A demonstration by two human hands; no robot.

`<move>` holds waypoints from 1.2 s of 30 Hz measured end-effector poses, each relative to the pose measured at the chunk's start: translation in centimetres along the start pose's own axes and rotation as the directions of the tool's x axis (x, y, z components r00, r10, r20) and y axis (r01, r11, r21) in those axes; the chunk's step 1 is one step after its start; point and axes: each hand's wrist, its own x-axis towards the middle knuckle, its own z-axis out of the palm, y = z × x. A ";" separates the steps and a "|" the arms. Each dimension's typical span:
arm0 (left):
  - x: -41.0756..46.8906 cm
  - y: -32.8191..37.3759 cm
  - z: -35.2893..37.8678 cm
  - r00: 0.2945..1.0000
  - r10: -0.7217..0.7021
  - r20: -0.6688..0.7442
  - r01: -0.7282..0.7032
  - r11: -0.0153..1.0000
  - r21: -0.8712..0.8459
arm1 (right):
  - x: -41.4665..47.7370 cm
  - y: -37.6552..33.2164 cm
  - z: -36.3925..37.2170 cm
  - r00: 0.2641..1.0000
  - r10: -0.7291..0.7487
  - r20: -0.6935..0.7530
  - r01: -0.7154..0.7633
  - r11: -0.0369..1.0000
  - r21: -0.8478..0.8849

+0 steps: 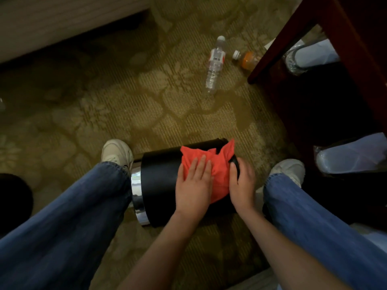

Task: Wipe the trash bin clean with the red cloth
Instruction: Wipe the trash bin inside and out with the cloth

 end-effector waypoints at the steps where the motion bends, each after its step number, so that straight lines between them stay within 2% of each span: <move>1: 0.1 -0.9 0.0 0.999 -0.042 -0.018 0.042 0.999 0.000 | 0.2 0.0 0.1 1.000 0.001 0.009 0.000 1.000 -0.021; 7: 1.1 -7.4 -0.7 0.940 -0.326 -0.101 0.317 0.943 -0.100 | 0.3 -0.6 -0.1 0.999 0.013 0.049 -0.008 0.996 -0.087; 12: 2.3 -8.3 -1.8 0.903 -0.427 0.055 0.426 0.904 0.033 | 0.2 -0.3 -0.1 0.999 0.002 0.040 0.003 0.992 -0.125; 16: 2.0 -2.6 -0.7 0.925 -0.360 0.124 0.365 0.931 -0.020 | 0.0 -0.4 0.0 1.000 -0.019 0.002 0.019 0.989 -0.143; 20: 4.8 1.0 -0.5 0.985 -0.160 0.071 0.168 0.980 -0.109 | 0.5 -0.5 0.3 1.000 -0.018 -0.026 0.014 0.985 -0.169; 23: 7.0 1.9 -0.5 0.994 -0.046 0.103 0.057 0.992 -0.108 | 1.0 -0.6 0.6 0.998 -0.028 -0.056 0.017 0.983 -0.183; 28: 9.8 0.1 -0.9 0.991 -0.003 0.131 0.013 0.997 -0.076 | 2.4 -0.8 0.9 1.000 0.000 -0.015 -0.003 0.982 -0.188; 31: 10.7 -2.6 -1.2 0.970 -0.098 0.224 0.123 0.987 -0.102 | 1.8 -0.8 0.7 1.000 -0.005 -0.013 0.003 0.987 -0.161; 36: 8.8 -11.3 -1.4 0.891 -0.272 0.363 0.327 0.940 -0.100 | 0.3 -0.3 0.1 0.999 0.027 0.034 -0.023 0.993 -0.114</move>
